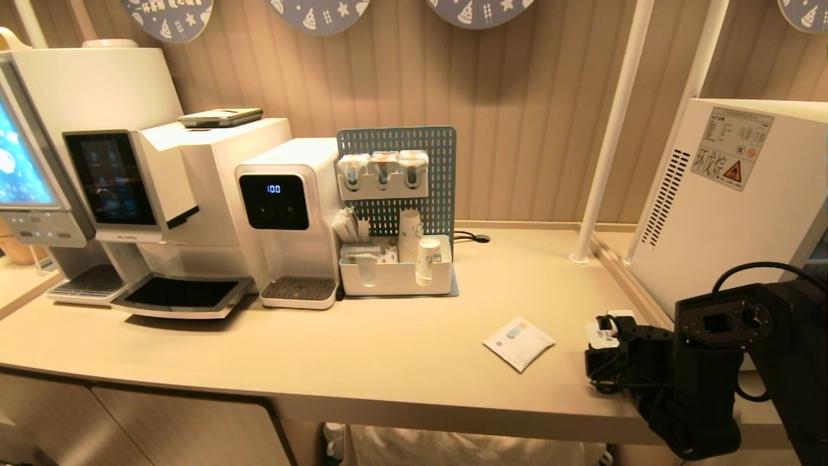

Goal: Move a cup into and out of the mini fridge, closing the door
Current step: Place the yoghurt on the table

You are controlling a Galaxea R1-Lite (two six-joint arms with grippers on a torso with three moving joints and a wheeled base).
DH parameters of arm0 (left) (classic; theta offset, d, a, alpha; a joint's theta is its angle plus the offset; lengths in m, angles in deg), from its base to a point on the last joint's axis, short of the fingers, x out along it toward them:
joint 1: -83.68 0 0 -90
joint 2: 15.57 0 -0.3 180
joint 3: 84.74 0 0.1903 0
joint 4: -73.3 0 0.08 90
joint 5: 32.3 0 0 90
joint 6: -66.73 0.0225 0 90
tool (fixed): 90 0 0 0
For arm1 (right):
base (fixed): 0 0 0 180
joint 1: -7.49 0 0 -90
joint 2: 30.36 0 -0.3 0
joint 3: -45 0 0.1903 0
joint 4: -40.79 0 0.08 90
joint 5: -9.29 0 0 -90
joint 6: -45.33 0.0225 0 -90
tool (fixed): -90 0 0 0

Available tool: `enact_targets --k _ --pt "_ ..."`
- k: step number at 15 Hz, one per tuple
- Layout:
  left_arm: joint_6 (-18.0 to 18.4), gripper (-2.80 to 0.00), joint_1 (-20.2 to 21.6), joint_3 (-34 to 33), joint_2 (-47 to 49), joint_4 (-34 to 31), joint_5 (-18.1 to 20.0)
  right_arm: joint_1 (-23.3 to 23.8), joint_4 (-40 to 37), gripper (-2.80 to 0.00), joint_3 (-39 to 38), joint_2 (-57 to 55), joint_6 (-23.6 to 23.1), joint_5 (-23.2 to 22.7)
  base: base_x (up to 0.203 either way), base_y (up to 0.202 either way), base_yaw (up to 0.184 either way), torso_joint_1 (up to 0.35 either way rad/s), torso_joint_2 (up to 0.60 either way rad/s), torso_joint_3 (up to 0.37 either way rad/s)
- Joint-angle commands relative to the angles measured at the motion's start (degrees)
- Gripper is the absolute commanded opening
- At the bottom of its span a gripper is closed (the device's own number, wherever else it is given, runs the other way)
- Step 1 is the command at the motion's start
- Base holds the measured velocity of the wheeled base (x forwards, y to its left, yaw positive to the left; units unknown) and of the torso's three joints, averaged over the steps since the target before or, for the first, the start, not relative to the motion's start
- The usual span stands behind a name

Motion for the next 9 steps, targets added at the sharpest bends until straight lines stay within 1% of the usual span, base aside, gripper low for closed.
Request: enact_targets --k 1,4,5,9 --pt "0.0 -2.8 0.0 0.0 0.1 0.0 0.0 -0.1 0.5 -2.8 0.2 -0.2 0.0 0.1 0.0 0.0 0.0 0.0 0.0 0.0" --pt "0.0 -2.8 0.0 0.0 0.1 0.0 0.0 -0.4 0.5 -2.8 -0.3 0.0 0.0 0.4 0.0 0.0 0.0 0.0 0.0 0.0" --pt "0.0 -2.8 0.0 0.0 0.1 0.0 0.0 -0.3 0.5 0.0 -0.2 0.0 0.0 0.5 0.0 0.0 0.0 0.0 0.0 0.0" --pt "0.0 -2.8 0.0 0.0 0.1 0.0 0.0 -0.3 0.5 0.0 0.3 -0.5 0.1 0.4 0.0 0.0 0.0 0.0 0.0 0.0"
